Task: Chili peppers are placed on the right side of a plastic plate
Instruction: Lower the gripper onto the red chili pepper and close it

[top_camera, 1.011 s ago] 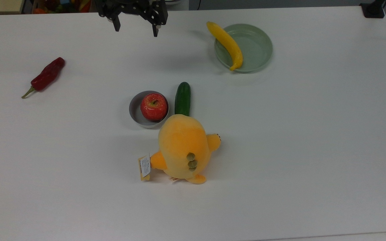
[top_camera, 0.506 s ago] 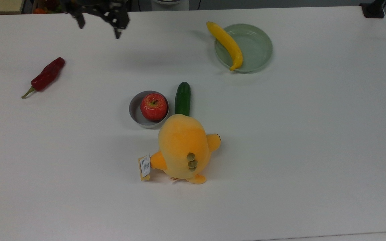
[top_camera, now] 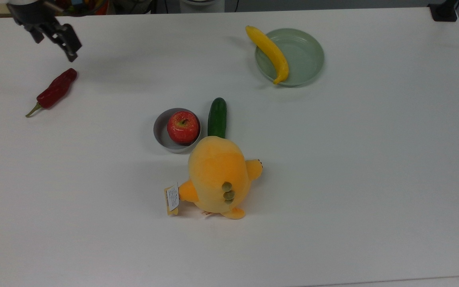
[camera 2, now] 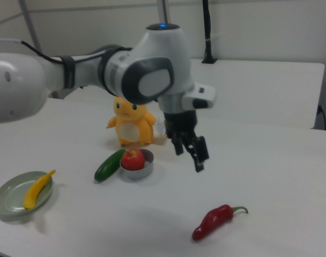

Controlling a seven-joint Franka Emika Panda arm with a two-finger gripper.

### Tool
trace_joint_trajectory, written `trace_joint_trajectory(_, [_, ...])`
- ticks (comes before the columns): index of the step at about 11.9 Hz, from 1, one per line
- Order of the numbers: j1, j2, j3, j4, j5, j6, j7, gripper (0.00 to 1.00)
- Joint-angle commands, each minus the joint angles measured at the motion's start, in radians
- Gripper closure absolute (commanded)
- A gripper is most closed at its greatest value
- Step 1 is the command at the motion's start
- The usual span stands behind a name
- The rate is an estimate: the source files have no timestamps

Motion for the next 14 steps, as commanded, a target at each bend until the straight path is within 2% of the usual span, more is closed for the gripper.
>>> trace_joint_trajectory(1, [-0.059,0.032,0.007,-0.003,-0.013,0.083,-0.004,0.0])
trace_joint_trajectory(4, [-0.081,0.091,0.007,-0.05,-0.062,0.204,-0.007,0.0])
trace_joint_trajectory(8, [-0.082,0.182,0.007,-0.053,-0.12,0.223,-0.007,0.0])
trace_joint_trajectory(14, [-0.084,0.259,0.008,-0.055,-0.148,0.275,-0.004,0.0])
